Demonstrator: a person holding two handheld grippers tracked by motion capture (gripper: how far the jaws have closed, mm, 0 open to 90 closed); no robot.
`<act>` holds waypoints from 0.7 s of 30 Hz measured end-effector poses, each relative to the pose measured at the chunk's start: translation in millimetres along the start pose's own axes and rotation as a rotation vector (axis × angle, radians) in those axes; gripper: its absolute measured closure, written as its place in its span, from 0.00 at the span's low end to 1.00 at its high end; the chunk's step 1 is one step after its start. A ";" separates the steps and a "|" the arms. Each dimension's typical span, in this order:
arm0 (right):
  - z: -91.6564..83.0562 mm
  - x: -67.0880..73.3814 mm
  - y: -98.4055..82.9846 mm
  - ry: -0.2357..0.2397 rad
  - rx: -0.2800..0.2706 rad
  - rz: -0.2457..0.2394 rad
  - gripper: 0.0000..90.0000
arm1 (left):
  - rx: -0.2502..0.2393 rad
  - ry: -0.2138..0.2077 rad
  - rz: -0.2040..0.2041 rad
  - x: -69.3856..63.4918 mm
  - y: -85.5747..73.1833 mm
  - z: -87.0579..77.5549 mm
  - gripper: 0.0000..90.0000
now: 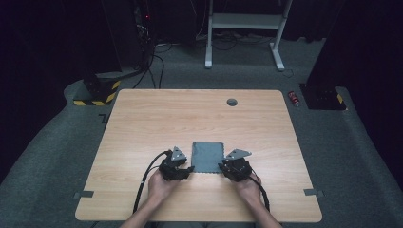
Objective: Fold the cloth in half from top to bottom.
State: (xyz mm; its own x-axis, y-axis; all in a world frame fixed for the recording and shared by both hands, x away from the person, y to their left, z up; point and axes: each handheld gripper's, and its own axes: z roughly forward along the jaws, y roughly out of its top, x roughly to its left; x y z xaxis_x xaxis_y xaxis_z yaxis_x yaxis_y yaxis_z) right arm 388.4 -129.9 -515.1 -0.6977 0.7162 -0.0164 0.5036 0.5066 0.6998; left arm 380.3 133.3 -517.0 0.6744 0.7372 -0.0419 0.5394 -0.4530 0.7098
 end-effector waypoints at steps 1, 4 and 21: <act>-1.7 -0.8 -0.7 -0.004 -0.001 0.006 0.80 | -0.003 -0.008 -0.012 1.0 -0.3 -1.0 0.57; -9.0 -3.8 -2.6 -0.001 -0.034 0.041 0.79 | -0.038 -0.030 -0.056 4.3 -1.0 -5.9 0.56; -43.6 -21.8 -12.5 -0.020 -0.159 0.143 0.70 | -0.144 -0.012 -0.126 22.1 -11.0 -39.9 0.53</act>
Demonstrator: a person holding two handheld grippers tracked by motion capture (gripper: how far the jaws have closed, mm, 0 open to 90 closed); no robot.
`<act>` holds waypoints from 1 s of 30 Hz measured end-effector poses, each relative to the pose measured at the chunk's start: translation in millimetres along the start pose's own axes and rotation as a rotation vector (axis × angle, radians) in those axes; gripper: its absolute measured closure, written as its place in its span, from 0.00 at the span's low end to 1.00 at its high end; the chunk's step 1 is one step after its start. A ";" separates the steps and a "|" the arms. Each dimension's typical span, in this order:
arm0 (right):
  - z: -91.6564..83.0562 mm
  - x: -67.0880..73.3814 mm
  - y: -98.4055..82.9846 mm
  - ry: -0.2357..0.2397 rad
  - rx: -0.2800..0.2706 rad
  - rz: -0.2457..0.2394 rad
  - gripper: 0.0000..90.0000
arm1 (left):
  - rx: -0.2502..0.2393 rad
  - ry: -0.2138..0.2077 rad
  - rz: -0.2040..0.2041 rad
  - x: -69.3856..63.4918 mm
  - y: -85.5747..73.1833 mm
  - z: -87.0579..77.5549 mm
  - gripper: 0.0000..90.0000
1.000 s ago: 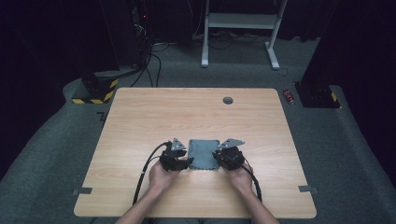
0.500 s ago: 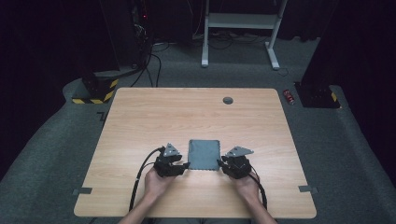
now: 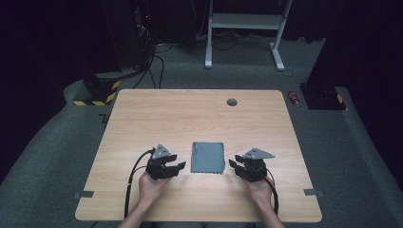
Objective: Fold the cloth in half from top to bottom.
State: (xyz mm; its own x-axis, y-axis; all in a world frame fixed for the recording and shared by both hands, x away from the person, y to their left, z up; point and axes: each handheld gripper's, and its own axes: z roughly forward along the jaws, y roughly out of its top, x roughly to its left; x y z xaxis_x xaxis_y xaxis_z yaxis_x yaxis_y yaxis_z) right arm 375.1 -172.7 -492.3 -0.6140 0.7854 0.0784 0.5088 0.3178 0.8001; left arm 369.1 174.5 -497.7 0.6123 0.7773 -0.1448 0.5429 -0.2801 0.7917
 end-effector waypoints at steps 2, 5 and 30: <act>-4.0 -2.8 -2.4 -0.007 -0.007 0.012 0.70 | -0.013 0.002 -0.019 3.2 -2.0 -4.3 0.53; -9.5 -7.2 -7.0 -0.018 -0.017 0.025 0.69 | -0.020 0.011 -0.026 7.2 -3.7 -7.7 0.52; -33.8 -27.5 -32.7 -0.068 -0.048 0.094 0.67 | -0.032 0.080 -0.086 28.0 -26.0 -28.3 0.49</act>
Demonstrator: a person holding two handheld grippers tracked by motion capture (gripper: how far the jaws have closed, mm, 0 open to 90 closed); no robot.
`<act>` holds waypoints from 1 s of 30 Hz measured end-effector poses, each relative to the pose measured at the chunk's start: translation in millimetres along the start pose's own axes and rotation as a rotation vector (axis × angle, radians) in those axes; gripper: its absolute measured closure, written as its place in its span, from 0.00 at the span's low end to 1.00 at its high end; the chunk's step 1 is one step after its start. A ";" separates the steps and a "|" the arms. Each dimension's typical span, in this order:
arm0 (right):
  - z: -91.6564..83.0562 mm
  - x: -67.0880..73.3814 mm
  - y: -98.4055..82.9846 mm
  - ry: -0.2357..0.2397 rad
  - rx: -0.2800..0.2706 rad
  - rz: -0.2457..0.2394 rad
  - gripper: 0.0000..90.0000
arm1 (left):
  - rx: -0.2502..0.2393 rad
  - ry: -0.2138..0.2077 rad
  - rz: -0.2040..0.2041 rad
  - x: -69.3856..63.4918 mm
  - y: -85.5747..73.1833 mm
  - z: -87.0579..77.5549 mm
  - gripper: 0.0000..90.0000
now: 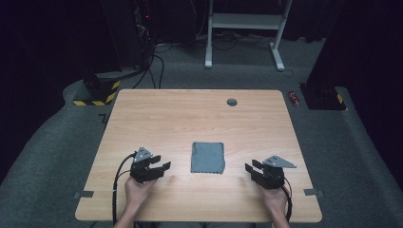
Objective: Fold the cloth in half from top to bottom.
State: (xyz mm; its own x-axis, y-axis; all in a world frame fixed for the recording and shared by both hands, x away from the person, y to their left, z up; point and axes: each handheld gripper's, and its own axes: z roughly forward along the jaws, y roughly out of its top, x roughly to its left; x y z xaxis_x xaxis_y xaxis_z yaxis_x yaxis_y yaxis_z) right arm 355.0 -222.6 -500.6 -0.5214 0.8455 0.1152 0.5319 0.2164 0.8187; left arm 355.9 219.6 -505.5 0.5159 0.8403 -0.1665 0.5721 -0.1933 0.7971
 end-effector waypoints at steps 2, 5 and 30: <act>-0.6 -0.8 -1.2 -0.004 0.001 0.001 0.67 | 0.002 0.009 -0.009 2.7 -2.4 -0.5 0.49; -0.9 -2.1 -3.6 -0.013 0.009 0.005 0.67 | 0.010 0.025 -0.010 5.8 -4.9 -1.0 0.48; 4.0 -19.1 -18.5 -0.129 0.107 -0.021 0.64 | 0.067 0.158 0.009 20.5 -17.2 2.7 0.48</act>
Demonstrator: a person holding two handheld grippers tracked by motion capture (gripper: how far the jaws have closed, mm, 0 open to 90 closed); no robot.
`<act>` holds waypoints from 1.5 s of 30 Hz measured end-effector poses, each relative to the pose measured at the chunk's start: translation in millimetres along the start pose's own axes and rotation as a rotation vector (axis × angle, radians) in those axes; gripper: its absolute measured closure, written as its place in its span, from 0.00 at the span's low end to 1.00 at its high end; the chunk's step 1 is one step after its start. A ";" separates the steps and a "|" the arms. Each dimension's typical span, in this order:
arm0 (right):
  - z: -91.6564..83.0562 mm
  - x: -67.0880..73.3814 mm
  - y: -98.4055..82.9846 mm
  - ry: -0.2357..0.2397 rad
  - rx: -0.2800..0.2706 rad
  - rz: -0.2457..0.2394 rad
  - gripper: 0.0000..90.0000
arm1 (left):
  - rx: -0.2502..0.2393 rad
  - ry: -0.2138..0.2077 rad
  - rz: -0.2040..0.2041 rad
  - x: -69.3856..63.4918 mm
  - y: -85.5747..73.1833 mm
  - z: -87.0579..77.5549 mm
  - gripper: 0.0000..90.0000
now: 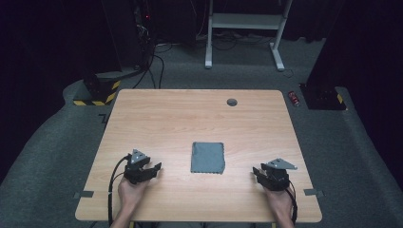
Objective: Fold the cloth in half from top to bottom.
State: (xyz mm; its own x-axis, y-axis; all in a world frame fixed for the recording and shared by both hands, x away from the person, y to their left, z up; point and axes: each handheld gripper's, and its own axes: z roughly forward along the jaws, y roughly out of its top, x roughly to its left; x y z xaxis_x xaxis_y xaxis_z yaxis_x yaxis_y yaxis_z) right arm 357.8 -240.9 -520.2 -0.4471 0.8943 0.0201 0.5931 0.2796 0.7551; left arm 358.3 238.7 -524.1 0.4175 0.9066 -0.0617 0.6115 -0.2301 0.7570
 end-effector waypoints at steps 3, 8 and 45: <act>0.9 -0.5 -0.8 -0.010 0.011 -0.002 0.64 | 0.006 0.015 0.008 0.0 -1.0 0.7 0.48; 2.0 -1.6 -1.0 -0.017 0.018 -0.009 0.63 | -0.001 0.027 0.015 -0.5 -2.5 0.6 0.47; 5.0 -0.7 0.9 -0.020 0.033 -0.028 0.46 | 0.009 0.032 0.051 -8.0 -2.6 3.6 0.34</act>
State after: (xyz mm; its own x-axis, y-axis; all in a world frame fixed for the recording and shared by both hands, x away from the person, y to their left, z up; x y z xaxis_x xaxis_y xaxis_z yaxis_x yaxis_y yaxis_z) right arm 362.0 -239.5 -522.8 -0.4510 0.8924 -0.0143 0.6022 0.3161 0.7331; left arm 355.8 230.8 -528.0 0.4271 0.9042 -0.0025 0.5962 -0.2794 0.7527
